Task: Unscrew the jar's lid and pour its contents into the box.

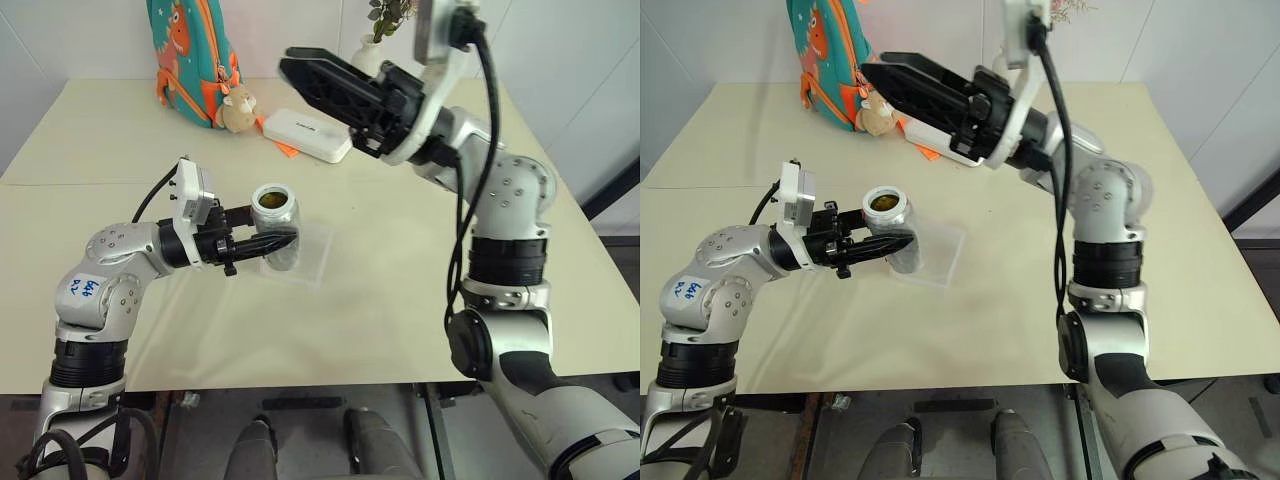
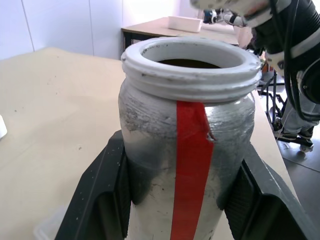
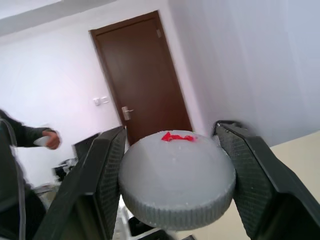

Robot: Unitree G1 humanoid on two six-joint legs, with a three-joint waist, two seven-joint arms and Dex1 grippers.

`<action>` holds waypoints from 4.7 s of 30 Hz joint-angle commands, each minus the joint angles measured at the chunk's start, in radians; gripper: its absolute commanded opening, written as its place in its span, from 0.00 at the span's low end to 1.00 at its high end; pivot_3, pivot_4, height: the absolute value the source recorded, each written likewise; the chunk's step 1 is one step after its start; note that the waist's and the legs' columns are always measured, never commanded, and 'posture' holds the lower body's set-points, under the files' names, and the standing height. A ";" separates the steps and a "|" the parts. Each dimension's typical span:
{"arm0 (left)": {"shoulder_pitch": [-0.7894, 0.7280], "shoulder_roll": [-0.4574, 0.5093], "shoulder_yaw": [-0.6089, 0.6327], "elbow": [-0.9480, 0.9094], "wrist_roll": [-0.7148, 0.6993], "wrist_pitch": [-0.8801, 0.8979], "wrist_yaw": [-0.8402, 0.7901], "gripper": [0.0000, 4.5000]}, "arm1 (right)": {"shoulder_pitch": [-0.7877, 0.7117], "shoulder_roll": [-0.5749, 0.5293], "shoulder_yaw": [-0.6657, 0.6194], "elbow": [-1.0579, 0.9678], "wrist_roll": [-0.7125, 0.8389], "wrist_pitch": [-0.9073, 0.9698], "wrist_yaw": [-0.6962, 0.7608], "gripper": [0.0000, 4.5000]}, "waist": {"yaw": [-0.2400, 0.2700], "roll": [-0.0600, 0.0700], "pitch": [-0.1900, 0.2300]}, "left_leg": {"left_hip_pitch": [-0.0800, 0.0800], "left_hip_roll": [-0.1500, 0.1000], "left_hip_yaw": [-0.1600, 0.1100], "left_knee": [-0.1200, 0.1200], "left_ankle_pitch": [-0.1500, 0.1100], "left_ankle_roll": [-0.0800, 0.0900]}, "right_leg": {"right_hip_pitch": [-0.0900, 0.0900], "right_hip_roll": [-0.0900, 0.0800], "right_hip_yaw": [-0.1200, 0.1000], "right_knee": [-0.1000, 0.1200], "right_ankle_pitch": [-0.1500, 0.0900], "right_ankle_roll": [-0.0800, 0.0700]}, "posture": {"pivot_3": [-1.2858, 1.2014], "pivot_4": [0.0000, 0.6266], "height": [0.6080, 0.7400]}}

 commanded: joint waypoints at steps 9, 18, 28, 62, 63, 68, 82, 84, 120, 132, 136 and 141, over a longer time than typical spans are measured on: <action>0.020 0.032 0.125 0.007 -0.022 -0.024 0.038 0.43 | 0.495 -0.209 0.061 0.085 -0.446 -0.542 -0.066 0.57 | 0.003 0.000 0.000 | -0.001 0.000 0.005 -0.001 -0.001 0.001 | -0.003 0.001 0.005 -0.001 0.000 0.001 | 0.52 0.24 1.00; -0.008 0.017 0.106 0.031 -0.023 -0.014 0.041 0.43 | 0.576 -0.180 0.028 0.322 -0.503 -0.739 -0.110 0.65 | -0.004 0.000 0.000 | 0.000 0.000 0.007 0.001 0.000 0.001 | -0.002 0.001 0.008 0.001 0.001 0.002 | 0.52 0.24 1.00; -0.060 0.012 0.121 0.118 -0.014 -0.049 0.022 0.43 | 0.562 -0.265 0.034 0.073 -0.406 -0.604 -0.007 0.99 | -0.001 0.000 0.000 | 0.001 0.000 0.007 0.002 0.000 0.001 | -0.002 0.002 0.008 0.002 0.001 0.002 | 0.52 0.24 1.00; -0.385 0.147 -0.435 0.588 1.438 -1.038 1.059 0.43 | 0.617 -0.340 0.107 -0.394 -0.264 -0.302 -0.055 0.99 | 0.034 0.000 0.000 | 0.000 0.000 0.008 0.004 -0.001 0.001 | -0.002 0.003 0.011 0.000 0.003 0.005 | 0.52 0.24 1.00; -0.403 0.155 -0.464 0.598 1.512 -1.058 1.148 0.43 | 0.615 -0.337 0.109 -0.393 -0.265 -0.303 -0.057 0.99 | 0.036 0.000 0.000 | 0.000 0.000 0.008 0.004 -0.001 0.002 | -0.002 0.003 0.011 0.000 0.003 0.005 | 0.52 0.24 1.00; -0.455 0.187 -0.577 0.551 1.809 -1.062 1.478 0.43 | 0.616 -0.323 0.108 -0.390 -0.265 -0.305 -0.074 0.99 | 0.049 0.000 0.000 | -0.001 0.000 0.010 0.004 -0.001 0.002 | -0.003 0.003 0.012 -0.001 0.003 0.005 | 0.52 0.24 1.00; -0.508 0.210 -0.743 0.592 2.106 -1.011 1.806 0.43 | 0.618 -0.277 0.111 -0.382 -0.276 -0.319 -0.112 0.99 | 0.052 -0.001 0.000 | -0.006 0.000 0.011 0.007 -0.001 0.002 | -0.011 0.004 0.013 0.006 0.003 0.005 | 0.52 0.24 1.00; -0.511 0.212 -0.746 0.596 2.102 -1.019 1.809 0.43 | 0.617 -0.275 0.111 -0.380 -0.278 -0.321 -0.114 0.99 | 0.052 -0.001 0.000 | -0.006 0.000 0.011 0.007 -0.001 0.002 | -0.011 0.004 0.013 0.007 0.003 0.005 | 0.52 0.24 1.00; -0.328 0.097 0.272 1.026 0.381 -0.417 0.717 0.43 | 0.517 -0.419 0.198 -0.199 -0.335 -0.446 0.238 0.99 | 0.021 0.000 -0.001 | -0.002 0.001 0.009 0.021 -0.001 0.002 | -0.005 0.006 0.012 0.015 0.005 0.006 | 0.52 0.24 1.00; -0.255 0.086 0.288 1.236 0.390 -0.753 0.661 0.43 | 0.502 -0.398 0.216 -0.208 -0.353 -0.440 0.224 0.99 | 0.026 -0.001 -0.001 | -0.003 0.001 0.009 0.020 -0.001 0.002 | -0.005 0.006 0.012 0.014 0.005 0.005 | 0.52 0.24 1.00; -0.240 0.070 0.315 1.228 0.353 -0.741 0.631 0.43 | 0.506 -0.398 0.214 -0.215 -0.352 -0.435 0.215 0.99 | 0.026 -0.001 -0.001 | -0.003 0.001 0.009 0.020 -0.001 0.002 | -0.005 0.006 0.012 0.014 0.005 0.005 | 0.52 0.24 1.00; -0.214 0.066 0.360 1.192 0.294 -0.692 0.606 0.72 | 0.509 -0.390 0.213 -0.223 -0.344 -0.427 0.202 1.00 | 0.022 -0.001 -0.001 | -0.002 0.001 0.009 0.020 -0.001 0.002 | -0.005 0.006 0.012 0.014 0.005 0.005 | 0.52 0.24 1.00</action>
